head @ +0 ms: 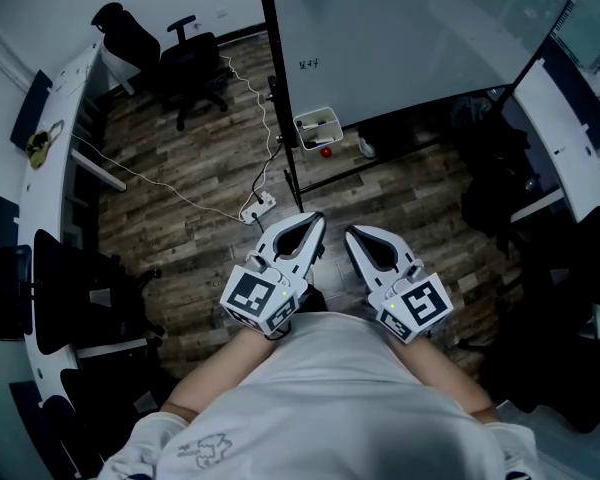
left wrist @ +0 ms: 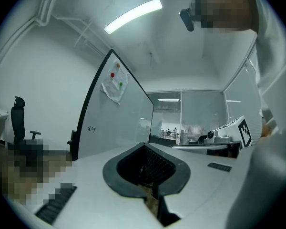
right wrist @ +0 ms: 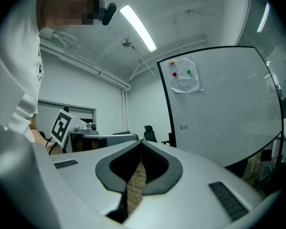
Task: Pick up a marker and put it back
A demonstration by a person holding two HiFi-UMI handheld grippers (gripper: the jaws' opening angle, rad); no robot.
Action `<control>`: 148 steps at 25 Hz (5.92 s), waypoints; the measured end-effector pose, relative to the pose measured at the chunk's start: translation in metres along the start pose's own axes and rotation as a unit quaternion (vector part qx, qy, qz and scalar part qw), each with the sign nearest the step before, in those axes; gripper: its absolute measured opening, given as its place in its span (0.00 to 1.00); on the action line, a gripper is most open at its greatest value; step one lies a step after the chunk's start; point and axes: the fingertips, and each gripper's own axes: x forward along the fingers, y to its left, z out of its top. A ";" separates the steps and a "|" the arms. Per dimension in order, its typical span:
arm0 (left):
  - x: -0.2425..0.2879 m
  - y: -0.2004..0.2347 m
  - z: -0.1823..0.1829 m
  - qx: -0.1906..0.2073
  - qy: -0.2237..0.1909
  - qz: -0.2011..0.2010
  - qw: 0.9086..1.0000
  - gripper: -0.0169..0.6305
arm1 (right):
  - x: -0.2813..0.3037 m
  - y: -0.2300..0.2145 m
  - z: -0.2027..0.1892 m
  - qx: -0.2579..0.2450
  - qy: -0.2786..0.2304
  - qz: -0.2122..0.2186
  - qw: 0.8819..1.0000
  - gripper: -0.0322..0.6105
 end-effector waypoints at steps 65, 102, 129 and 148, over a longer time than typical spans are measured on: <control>0.166 0.289 -0.073 -0.059 0.080 0.092 0.991 0.03 | 0.293 -0.189 -0.103 0.003 0.178 0.115 0.977 0.17; 0.151 0.285 -0.075 -0.063 0.090 0.092 0.990 0.03 | 0.297 -0.207 -0.115 -0.031 0.212 0.041 0.976 0.16; 0.130 0.247 0.010 0.010 0.011 -0.037 0.999 0.03 | 0.256 -0.163 -0.011 -0.064 0.087 -0.053 0.993 0.16; 0.176 0.227 0.008 0.011 0.002 -0.004 1.000 0.03 | 0.234 -0.205 -0.007 -0.051 0.076 0.000 0.996 0.16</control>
